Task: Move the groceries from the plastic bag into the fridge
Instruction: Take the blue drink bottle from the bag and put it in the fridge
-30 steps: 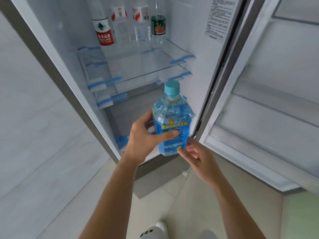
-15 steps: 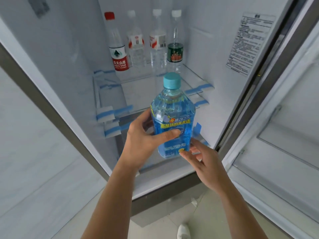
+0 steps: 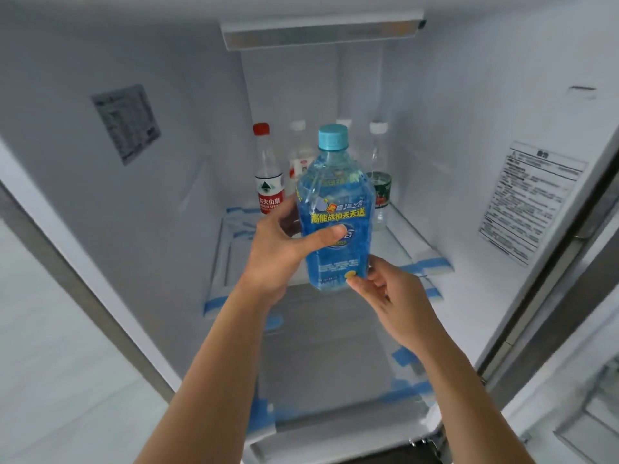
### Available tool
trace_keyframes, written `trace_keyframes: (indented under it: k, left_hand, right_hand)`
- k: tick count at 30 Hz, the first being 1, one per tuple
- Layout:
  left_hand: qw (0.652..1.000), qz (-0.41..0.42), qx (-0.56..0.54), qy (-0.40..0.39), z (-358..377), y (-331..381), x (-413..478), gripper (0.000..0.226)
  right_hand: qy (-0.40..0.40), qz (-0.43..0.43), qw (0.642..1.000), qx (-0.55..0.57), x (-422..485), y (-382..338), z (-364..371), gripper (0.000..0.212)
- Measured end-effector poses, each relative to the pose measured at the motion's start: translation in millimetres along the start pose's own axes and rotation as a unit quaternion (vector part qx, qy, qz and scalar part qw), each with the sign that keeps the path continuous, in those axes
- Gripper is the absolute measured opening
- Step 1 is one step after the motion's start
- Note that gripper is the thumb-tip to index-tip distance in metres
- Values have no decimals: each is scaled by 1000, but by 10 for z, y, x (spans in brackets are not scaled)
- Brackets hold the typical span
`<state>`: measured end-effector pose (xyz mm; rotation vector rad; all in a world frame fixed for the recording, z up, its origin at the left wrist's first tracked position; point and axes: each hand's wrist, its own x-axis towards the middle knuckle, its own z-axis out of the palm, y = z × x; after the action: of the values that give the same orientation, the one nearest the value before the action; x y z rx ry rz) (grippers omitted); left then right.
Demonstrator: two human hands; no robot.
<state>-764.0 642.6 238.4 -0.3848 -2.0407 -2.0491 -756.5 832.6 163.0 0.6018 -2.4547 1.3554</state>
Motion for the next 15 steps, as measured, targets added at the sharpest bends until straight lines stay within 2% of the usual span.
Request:
trace_keyframes:
  k: [3, 8, 15]
  left_hand:
    - [1000, -15, 1, 19, -60, -87, 207, 61]
    - [999, -38, 16, 30, -215, -264, 442, 65]
    - [996, -79, 2, 50, -373, -556, 675, 74]
  right_hand:
    - [-20, -2, 1000, -24, 311, 126, 32, 66]
    - [-80, 14, 994, -67, 723, 329, 203, 43]
    - [-113, 48, 991, -62, 1032, 478, 399, 42]
